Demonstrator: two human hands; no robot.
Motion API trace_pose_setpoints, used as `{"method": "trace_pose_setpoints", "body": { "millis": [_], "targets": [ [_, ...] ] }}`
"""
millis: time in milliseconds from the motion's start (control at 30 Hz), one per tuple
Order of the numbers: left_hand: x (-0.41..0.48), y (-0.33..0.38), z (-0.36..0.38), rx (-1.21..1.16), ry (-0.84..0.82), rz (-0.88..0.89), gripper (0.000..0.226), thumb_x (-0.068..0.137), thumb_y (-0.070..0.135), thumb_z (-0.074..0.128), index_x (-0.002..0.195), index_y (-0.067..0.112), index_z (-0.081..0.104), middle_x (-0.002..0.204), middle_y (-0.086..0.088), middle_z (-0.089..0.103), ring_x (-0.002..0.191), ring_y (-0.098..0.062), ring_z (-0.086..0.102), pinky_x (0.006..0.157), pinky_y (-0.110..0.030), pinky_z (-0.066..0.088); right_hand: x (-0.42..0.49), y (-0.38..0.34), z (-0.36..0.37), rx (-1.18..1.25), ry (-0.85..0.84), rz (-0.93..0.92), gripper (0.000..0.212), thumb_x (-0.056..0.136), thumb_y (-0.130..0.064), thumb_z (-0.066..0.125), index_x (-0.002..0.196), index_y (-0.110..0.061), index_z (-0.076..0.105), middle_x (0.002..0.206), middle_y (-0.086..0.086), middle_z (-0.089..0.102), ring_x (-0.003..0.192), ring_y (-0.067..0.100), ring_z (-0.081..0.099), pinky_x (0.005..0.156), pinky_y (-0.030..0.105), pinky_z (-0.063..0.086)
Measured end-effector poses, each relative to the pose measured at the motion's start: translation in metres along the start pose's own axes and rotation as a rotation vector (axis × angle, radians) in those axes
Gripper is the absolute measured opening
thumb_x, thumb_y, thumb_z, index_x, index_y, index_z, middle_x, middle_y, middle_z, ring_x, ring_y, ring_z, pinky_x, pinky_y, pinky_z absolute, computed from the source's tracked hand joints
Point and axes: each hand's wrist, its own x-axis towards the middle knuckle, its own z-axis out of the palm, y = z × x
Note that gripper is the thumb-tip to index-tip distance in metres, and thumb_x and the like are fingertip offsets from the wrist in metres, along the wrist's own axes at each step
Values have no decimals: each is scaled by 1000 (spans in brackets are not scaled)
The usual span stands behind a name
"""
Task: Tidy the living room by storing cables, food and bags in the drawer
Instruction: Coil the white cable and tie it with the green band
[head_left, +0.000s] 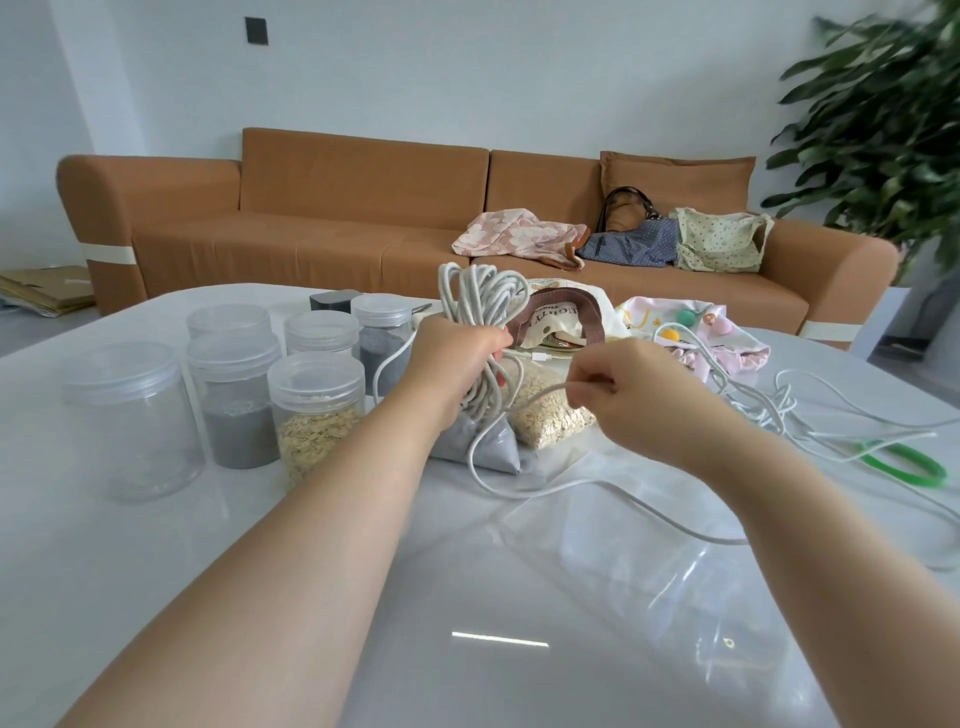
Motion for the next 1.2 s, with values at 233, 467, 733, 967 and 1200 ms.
{"method": "trace_pose_setpoints", "body": {
  "millis": [233, 467, 733, 967, 1200],
  "targets": [
    [-11, 2, 0, 49, -332, -52, 31, 74, 27, 78, 70, 3, 58, 53, -5, 54, 37, -16, 49, 43, -23, 41, -2, 0, -13, 89, 163, -97, 19, 85, -8, 62, 69, -18, 63, 69, 1, 62, 68, 16, 52, 61, 17, 36],
    [-31, 0, 13, -126, -901, -254, 33, 90, 34, 45, 94, 3, 54, 49, 5, 52, 39, -6, 45, 40, -18, 40, -2, -2, -21, 247, 378, -53, 18, 68, -21, 81, 66, -8, 69, 63, 6, 64, 57, 14, 53, 54, 26, 41],
    [-34, 4, 15, -330, -916, -412, 67, 58, 60, 60, 91, 1, 58, 51, 1, 47, 38, -7, 45, 40, -14, 41, -3, 11, -30, 304, 416, 35, 12, 79, -14, 73, 68, -14, 68, 66, 12, 65, 55, 9, 49, 55, 23, 41],
    [-34, -3, 22, 17, -1098, -250, 99, 25, 73, 80, 94, 5, 58, 53, 4, 53, 41, -9, 48, 42, -17, 43, -1, 10, -19, 300, 395, 93, 22, 62, -21, 85, 61, -9, 66, 58, 9, 63, 50, 13, 48, 49, 29, 40],
    [-35, -2, 20, 326, -988, -224, 26, 70, 31, 79, 72, 10, 64, 59, -2, 55, 56, -22, 47, 54, -27, 42, -1, 12, -16, 262, 345, 126, 33, 56, -25, 88, 61, -6, 61, 57, 9, 58, 49, 12, 43, 50, 26, 37]
  ]
}}
